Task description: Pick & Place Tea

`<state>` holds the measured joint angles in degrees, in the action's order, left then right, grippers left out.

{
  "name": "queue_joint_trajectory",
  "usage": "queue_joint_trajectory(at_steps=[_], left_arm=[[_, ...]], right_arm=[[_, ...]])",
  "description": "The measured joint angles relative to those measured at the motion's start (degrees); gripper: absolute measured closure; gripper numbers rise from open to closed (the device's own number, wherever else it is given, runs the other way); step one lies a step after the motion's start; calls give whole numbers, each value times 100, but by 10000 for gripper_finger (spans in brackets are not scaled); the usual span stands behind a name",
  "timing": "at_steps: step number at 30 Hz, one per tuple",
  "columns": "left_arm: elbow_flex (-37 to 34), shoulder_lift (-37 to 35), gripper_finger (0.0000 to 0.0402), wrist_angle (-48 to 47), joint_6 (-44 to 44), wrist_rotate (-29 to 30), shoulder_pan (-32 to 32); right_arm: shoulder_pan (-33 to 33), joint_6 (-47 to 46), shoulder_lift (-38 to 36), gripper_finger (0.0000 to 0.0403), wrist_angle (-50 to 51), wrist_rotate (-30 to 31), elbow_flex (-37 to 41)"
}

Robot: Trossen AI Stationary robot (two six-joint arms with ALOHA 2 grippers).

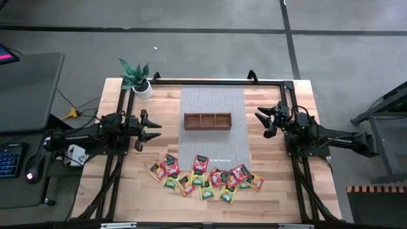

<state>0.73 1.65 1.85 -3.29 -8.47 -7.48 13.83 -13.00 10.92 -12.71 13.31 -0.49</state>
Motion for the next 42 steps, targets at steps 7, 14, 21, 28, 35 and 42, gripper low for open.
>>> queue_joint_trajectory(at_steps=[7,14,21,28,35,42], left_arm=[[0,-1,243,9,2,19,2],[0,-2,243,133,-22,-70,1],[41,-2,243,138,-177,-369,2],[229,-4,243,155,-788,320,0],[422,-3,243,164,-1102,1107,1],[772,0,243,140,-1698,1049,2]], right_arm=[[0,1,-2,238,0,0,0],[0,1,-2,238,-1,-1,0],[0,0,0,237,-2,1,0],[1,0,0,238,0,0,0],[0,1,0,238,0,0,0],[1,1,-2,238,0,-1,0]])
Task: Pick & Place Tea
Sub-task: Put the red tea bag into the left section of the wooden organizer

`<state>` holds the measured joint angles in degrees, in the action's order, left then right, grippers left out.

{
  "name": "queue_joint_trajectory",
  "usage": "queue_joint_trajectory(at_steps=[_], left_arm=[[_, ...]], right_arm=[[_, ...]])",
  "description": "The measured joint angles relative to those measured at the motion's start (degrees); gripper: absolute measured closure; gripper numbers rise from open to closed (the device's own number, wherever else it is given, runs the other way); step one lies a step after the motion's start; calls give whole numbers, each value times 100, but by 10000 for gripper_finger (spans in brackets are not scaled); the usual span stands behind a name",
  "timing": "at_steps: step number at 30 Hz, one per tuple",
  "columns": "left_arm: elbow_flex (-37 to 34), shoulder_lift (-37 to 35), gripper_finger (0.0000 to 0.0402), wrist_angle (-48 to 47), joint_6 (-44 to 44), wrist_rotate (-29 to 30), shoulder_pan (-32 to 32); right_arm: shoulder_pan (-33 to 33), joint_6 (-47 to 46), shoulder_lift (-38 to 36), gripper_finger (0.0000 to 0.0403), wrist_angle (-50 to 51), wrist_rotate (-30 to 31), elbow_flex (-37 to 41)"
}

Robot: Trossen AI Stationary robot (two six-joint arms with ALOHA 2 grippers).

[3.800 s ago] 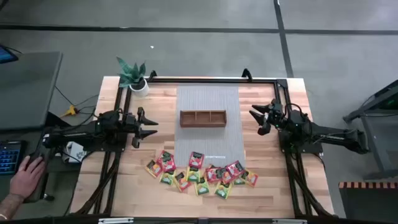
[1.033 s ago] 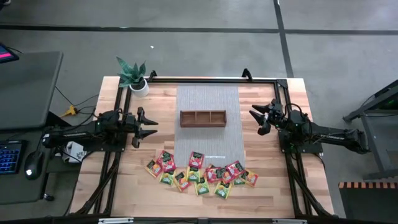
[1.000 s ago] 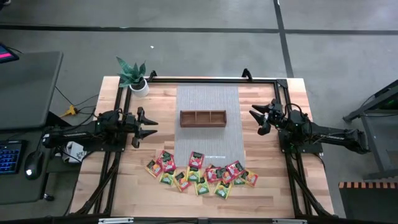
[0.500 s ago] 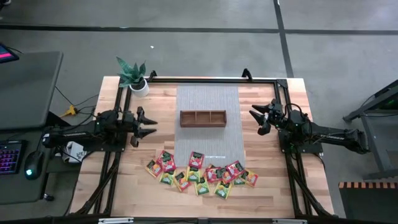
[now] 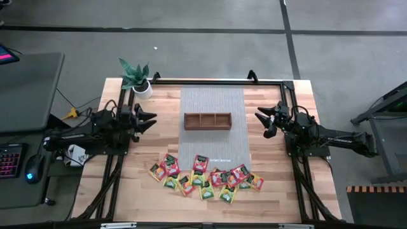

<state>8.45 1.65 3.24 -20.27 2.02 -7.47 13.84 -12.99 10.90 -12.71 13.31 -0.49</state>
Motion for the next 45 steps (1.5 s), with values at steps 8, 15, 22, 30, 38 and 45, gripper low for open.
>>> queue_joint_trajectory(at_steps=[8,15,22,30,38,45], left_arm=[[713,49,243,-807,-2,-190,0],[1749,713,243,-2227,113,-398,0],[2606,1656,243,-3402,-106,-1018,-2],[2751,2704,243,-4064,-1714,-2223,-2],[2749,4007,243,-4280,-2810,-2424,-2],[2745,5284,243,-3608,-4023,-2471,182]], right_arm=[[-2,-2,0,238,0,2,0],[-2,-1,2,238,0,0,0],[-1,0,1,238,0,-1,0],[-2,0,0,238,0,0,0],[1,0,0,238,0,-1,0],[1,0,1,238,0,1,0]])
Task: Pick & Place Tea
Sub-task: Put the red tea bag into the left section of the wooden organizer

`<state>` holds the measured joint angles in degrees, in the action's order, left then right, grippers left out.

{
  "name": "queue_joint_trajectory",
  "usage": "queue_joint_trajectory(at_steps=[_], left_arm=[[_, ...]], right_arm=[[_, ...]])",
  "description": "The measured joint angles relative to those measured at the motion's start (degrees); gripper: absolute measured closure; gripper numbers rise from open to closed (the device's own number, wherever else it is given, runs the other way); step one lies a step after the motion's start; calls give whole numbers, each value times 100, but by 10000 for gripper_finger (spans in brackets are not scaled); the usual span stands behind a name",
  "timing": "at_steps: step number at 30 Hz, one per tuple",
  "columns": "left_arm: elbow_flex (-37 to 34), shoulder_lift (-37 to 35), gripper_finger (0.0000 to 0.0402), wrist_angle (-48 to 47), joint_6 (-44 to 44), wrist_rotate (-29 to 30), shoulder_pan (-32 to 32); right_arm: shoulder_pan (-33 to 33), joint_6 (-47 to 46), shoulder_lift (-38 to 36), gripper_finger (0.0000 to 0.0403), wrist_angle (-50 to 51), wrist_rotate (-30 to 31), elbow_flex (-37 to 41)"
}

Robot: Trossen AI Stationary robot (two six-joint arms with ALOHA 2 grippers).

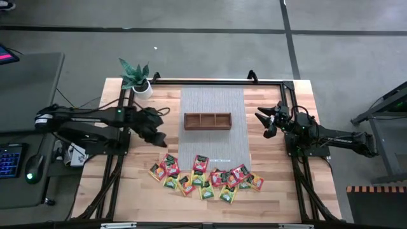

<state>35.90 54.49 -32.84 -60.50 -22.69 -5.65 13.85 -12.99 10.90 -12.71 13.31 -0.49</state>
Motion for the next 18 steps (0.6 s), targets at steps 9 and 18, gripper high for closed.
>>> queue_joint_trajectory(at_steps=[9,18], left_arm=[[-358,541,208,507,-782,97,962],[-1145,599,97,1635,-1904,479,1595]], right_arm=[[-2,-1,-1,238,0,1,0],[-2,0,-1,238,2,1,0]])
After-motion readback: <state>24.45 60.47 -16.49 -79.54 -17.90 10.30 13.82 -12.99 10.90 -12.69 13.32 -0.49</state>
